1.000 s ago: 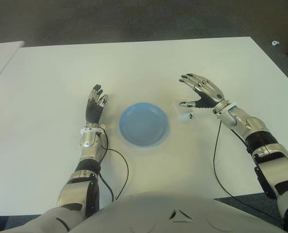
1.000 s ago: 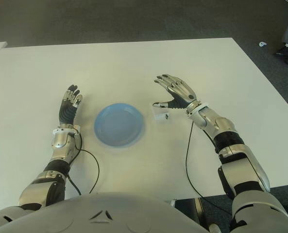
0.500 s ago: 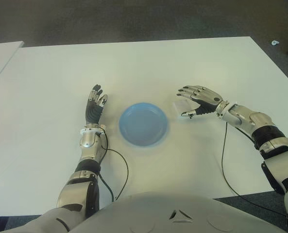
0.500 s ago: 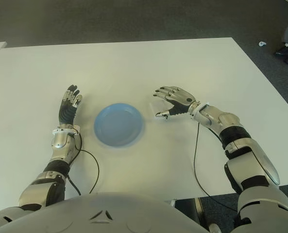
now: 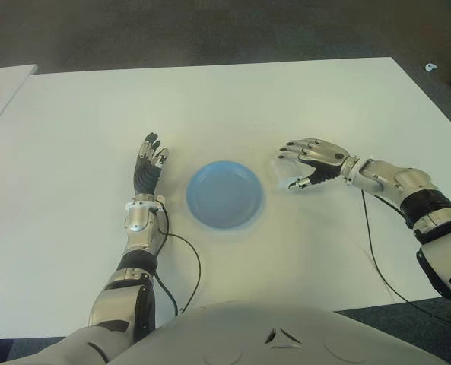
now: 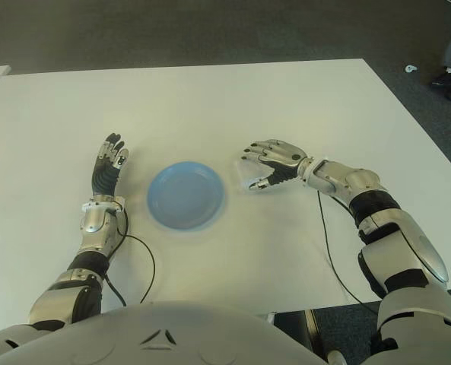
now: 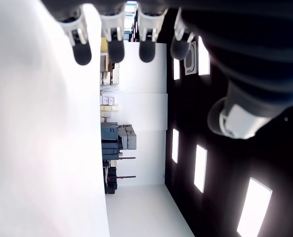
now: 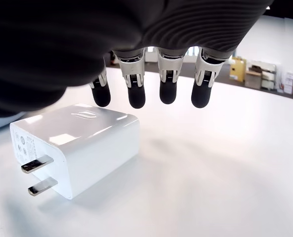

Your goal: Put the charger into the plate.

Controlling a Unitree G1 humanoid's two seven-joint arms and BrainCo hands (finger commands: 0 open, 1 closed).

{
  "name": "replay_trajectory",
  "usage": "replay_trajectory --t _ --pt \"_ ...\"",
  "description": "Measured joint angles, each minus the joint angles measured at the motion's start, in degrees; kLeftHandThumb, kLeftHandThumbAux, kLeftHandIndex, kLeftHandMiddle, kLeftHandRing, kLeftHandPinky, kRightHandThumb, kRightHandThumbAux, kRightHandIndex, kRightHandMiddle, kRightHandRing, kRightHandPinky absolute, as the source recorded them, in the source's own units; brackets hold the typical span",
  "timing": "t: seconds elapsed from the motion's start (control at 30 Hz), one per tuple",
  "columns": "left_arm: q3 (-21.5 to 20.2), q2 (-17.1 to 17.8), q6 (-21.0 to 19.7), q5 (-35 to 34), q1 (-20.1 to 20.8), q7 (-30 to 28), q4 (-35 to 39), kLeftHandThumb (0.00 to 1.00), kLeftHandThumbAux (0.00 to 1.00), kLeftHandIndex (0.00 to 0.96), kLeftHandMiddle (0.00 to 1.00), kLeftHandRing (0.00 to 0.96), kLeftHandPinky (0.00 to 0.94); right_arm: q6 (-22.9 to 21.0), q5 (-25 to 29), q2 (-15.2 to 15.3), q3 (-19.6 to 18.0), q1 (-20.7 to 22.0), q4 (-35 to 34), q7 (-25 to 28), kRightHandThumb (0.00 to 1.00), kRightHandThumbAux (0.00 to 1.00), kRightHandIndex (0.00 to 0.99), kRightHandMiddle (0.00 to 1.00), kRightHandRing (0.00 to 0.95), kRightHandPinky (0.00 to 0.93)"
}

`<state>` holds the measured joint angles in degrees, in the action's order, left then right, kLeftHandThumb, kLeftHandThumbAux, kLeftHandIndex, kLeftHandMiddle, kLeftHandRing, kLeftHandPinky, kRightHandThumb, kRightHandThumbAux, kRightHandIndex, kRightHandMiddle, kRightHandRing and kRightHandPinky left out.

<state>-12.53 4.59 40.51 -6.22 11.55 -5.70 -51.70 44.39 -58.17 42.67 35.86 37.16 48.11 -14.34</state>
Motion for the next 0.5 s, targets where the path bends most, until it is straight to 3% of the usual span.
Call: replay_trajectory --t 0.5 --pt "0.00 0.01 -0.28 -0.02 -0.46 0.00 0.64 0.000 0.523 0.000 0.075 0.080 0.109 0.62 -1.31 0.36 2.20 1.04 1.01 -3.04 0.282 0.145 0.000 0.000 0.000 0.000"
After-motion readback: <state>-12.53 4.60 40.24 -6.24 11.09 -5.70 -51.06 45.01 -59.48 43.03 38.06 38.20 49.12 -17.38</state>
